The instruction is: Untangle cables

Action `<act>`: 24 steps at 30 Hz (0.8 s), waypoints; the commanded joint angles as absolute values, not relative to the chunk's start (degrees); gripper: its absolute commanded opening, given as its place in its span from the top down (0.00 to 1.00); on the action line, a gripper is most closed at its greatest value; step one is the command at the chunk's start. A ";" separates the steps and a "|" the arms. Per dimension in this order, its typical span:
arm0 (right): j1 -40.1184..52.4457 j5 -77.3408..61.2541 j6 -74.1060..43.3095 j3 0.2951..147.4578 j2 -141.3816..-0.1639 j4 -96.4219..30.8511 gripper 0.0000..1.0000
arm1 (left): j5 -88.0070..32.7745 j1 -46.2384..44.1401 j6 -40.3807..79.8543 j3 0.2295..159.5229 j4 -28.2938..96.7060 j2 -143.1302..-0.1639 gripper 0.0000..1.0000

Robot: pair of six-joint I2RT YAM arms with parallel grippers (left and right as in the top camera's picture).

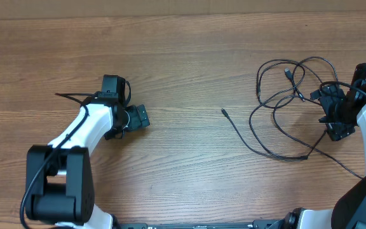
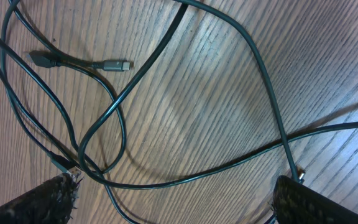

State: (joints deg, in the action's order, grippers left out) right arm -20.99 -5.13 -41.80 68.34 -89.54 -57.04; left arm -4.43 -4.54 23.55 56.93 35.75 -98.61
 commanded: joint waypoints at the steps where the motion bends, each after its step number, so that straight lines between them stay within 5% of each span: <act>1: -21.12 -5.23 -41.80 68.20 -89.52 -56.93 0.00 | -3.60 -4.54 22.63 56.64 36.67 -93.23 0.01; 12: -21.12 -5.23 -41.80 68.18 -89.52 -56.93 0.00 | -1.21 -4.56 16.14 54.74 35.05 -91.05 0.01; 24: -21.12 -5.23 -41.80 68.18 -89.52 -56.93 0.00 | -13.65 -5.45 8.67 35.90 -10.98 -87.55 0.00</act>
